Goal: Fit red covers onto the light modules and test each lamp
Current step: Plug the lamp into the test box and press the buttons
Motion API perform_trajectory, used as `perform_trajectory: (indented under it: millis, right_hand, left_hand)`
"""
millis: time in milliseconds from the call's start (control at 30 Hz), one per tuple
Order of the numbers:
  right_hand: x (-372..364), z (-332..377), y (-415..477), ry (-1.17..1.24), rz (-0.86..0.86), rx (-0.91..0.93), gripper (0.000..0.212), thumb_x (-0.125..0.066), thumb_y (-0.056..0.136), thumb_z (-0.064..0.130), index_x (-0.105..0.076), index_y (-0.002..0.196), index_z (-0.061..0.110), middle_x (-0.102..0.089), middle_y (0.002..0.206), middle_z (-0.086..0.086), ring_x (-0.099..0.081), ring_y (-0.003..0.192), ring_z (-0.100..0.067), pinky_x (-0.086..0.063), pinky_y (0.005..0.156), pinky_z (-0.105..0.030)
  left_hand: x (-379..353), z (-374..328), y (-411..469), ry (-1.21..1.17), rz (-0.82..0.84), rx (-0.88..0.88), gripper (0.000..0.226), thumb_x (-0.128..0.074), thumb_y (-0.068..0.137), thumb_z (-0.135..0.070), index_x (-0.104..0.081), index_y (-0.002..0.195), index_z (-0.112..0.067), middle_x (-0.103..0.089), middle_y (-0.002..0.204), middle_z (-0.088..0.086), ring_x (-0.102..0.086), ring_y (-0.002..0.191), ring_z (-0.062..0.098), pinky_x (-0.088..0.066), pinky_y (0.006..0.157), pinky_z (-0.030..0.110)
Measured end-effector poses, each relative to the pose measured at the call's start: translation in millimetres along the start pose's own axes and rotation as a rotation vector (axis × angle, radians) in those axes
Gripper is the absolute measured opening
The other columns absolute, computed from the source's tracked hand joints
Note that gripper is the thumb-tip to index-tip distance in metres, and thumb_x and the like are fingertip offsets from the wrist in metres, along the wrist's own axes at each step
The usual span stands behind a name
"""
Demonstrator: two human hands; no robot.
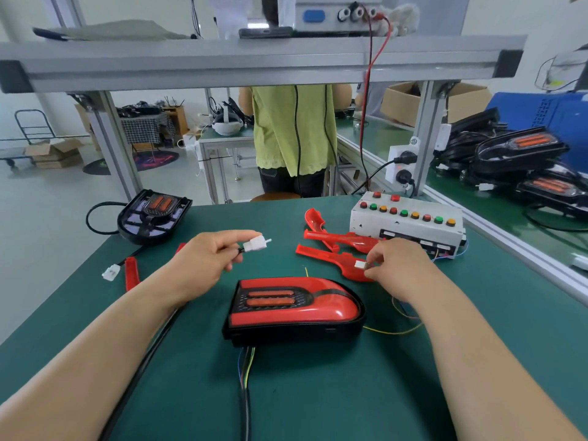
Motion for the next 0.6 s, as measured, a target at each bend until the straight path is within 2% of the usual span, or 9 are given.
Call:
perform_trajectory:
  millis: [67, 133, 167, 233, 333, 433, 500, 567, 600]
  right_hand:
    - [5.1, 0.7, 0.1, 0.010, -0.032, -0.004, 0.014, -0.065, 0.091, 0.013, -0.078, 0.093, 0.015, -0.072, 0.104, -0.005, -0.064, 0.097, -0.022, -0.050, 0.082, -0.029]
    - [8.1, 1.4, 0.6, 0.072, -0.069, 0.013, 0.014, -0.065, 0.091, 0.013, -0.079, 0.092, 0.014, -0.073, 0.101, -0.004, -0.064, 0.096, -0.021, -0.049, 0.082, -0.029]
    - [8.7, 3.3, 0.4, 0.122, -0.083, 0.033, 0.012, -0.066, 0.091, 0.015, -0.078, 0.092, 0.014, -0.073, 0.100, -0.003, -0.063, 0.095, -0.020, -0.048, 0.082, -0.029]
    - [8.1, 8.9, -0.5, 0.251, -0.105, 0.087, 0.009, -0.071, 0.089, 0.019, -0.078, 0.094, 0.017, -0.071, 0.099, 0.000, -0.061, 0.096, -0.016, -0.044, 0.082, -0.026]
    - [6.7, 21.1, -2.2, 0.403, -0.146, 0.176, 0.010, -0.074, 0.088, 0.020, -0.079, 0.096, 0.018, -0.072, 0.092, 0.002, -0.061, 0.088, -0.011, -0.040, 0.073, -0.018]
    - [2.3, 35.0, -5.7, 0.507, -0.162, 0.247, 0.009, -0.074, 0.088, 0.022, -0.080, 0.091, 0.016, -0.068, 0.073, 0.010, -0.057, 0.067, -0.002, -0.038, 0.064, -0.010]
    - [-1.1, 39.9, -6.6, 0.538, -0.167, 0.267, 0.009, -0.073, 0.089, 0.024, -0.079, 0.089, 0.017, -0.062, 0.065, 0.013, -0.054, 0.061, -0.002, -0.038, 0.062, -0.015]
    - [-4.0, 41.3, -5.7, 0.551, -0.168, 0.270, 0.010, -0.071, 0.091, 0.024, -0.078, 0.087, 0.018, -0.061, 0.068, 0.009, -0.052, 0.063, -0.006, -0.039, 0.064, -0.024]
    - [-5.1, 41.9, -5.4, 0.546, -0.168, 0.273, 0.011, -0.069, 0.092, 0.024, -0.077, 0.086, 0.018, -0.060, 0.069, 0.008, -0.052, 0.064, -0.007, -0.038, 0.064, -0.025]
  left_hand:
    - [-7.4, -2.0, 5.3, 0.129, 0.002, -0.057, 0.037, -0.048, 0.102, -0.014, -0.065, 0.119, -0.043, -0.063, 0.093, -0.003, -0.053, 0.072, 0.012, -0.046, 0.068, 0.023]
    - [-14.5, -5.5, 9.3, 0.199, 0.015, -0.106, 0.027, -0.056, 0.100, -0.023, -0.067, 0.120, -0.038, -0.066, 0.104, -0.002, -0.061, 0.092, 0.016, -0.046, 0.089, 0.030]
    - [-16.1, -7.0, 11.9, 0.192, 0.020, -0.116, 0.024, -0.059, 0.098, -0.025, -0.068, 0.115, -0.039, -0.068, 0.106, -0.004, -0.062, 0.098, 0.014, -0.045, 0.094, 0.030]
    - [-18.6, -11.1, 18.8, 0.136, 0.034, -0.120, 0.025, -0.064, 0.095, -0.025, -0.069, 0.101, -0.049, -0.071, 0.099, -0.012, -0.063, 0.093, 0.005, -0.046, 0.089, 0.021]
    - [-25.0, -19.9, 29.7, 0.073, 0.057, -0.158, 0.032, -0.068, 0.093, -0.020, -0.070, 0.088, -0.051, -0.068, 0.079, -0.018, -0.056, 0.072, -0.004, -0.040, 0.070, 0.004]
    - [-35.7, -27.1, 35.2, 0.048, 0.051, -0.218, 0.021, -0.069, 0.092, -0.020, -0.073, 0.092, -0.041, -0.068, 0.081, -0.005, -0.052, 0.069, 0.001, -0.040, 0.068, 0.008]
    - [-44.8, -29.2, 36.3, 0.037, 0.049, -0.250, 0.015, -0.069, 0.092, -0.025, -0.073, 0.093, -0.039, -0.070, 0.085, -0.008, -0.057, 0.074, 0.003, -0.042, 0.071, 0.009]
    - [-52.9, -31.2, 35.7, 0.024, 0.050, -0.280, 0.017, -0.069, 0.092, -0.024, -0.070, 0.093, -0.041, -0.070, 0.083, -0.018, -0.059, 0.076, -0.002, -0.042, 0.074, 0.007]
    - [-54.8, -31.0, 36.0, 0.008, 0.043, -0.287, 0.020, -0.070, 0.091, -0.020, -0.069, 0.093, -0.040, -0.071, 0.084, -0.017, -0.060, 0.076, -0.004, -0.043, 0.075, 0.008]
Point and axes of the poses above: each hand's wrist, its own y-axis towards the middle knuckle, its own x-axis out of the back of the hand, z = x × y, the point moved 9 cm from there along y, towards the middle knuckle
